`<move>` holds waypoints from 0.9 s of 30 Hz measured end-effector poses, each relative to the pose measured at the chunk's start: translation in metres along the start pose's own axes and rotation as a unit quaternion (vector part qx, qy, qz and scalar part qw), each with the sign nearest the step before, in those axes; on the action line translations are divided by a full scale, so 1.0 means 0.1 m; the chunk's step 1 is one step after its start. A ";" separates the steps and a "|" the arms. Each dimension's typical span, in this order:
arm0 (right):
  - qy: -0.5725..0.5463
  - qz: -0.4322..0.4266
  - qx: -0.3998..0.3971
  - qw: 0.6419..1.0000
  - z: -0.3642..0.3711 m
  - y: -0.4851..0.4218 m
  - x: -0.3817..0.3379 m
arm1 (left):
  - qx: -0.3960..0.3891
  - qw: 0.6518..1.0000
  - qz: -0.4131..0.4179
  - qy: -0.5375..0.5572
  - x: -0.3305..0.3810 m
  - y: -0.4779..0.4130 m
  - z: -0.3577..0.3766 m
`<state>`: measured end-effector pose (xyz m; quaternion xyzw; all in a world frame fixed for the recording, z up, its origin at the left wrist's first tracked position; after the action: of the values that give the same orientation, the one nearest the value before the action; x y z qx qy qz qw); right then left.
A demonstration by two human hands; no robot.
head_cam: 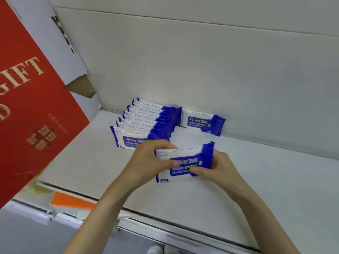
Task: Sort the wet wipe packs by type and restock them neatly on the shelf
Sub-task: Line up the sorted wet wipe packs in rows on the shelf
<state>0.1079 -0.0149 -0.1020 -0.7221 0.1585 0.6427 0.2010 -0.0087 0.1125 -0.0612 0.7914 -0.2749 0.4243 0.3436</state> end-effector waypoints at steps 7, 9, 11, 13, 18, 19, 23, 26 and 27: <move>0.009 -0.015 0.119 0.993 -0.54 -0.22 0.08 | 0.089 0.925 0.143 -0.339 0.88 -0.59 0.04; 0.034 -0.009 0.162 0.986 -0.66 -0.31 0.21 | 0.094 0.899 0.181 -0.387 1.00 -0.78 0.10; 0.080 -0.001 0.226 0.971 -0.78 -0.40 0.33 | 0.080 0.872 0.202 -0.438 1.01 -0.95 0.23; 0.145 0.003 0.269 0.952 -0.86 -0.49 0.37 | 0.077 0.844 0.220 -0.483 0.99 -1.09 0.35; 0.225 -0.005 0.298 0.928 -0.88 -0.69 0.37 | 0.101 0.812 0.252 -0.517 0.90 -1.28 0.50; 0.223 0.000 0.306 0.926 -0.88 -0.70 0.39 | 0.118 0.805 0.277 -0.511 0.90 -1.25 0.51; 0.196 0.010 0.330 0.923 -0.89 -0.68 0.46 | 0.176 0.758 0.322 -0.539 0.86 -1.20 0.56; 0.201 -0.016 0.322 0.925 -0.89 -0.63 0.40 | 0.194 0.754 0.319 -0.541 0.90 -1.11 0.58; 0.209 -0.023 0.324 0.922 -0.91 -0.57 0.36 | 0.198 0.762 0.312 -0.531 0.91 -1.07 0.57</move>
<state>0.2191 -0.0089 -0.1243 -0.7392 0.3797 0.3859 0.4006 0.1410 0.1205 -0.0390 0.8107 -0.5555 0.0650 -0.1729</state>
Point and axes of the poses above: each hand's wrist, its own y-axis away from the middle knuckle, its own z-axis out of the palm, x = y × z, the point moved 8 cm from there along -y, towards the middle knuckle, and after that the axes turned 13 degrees about -z, right-handed, at the moved point
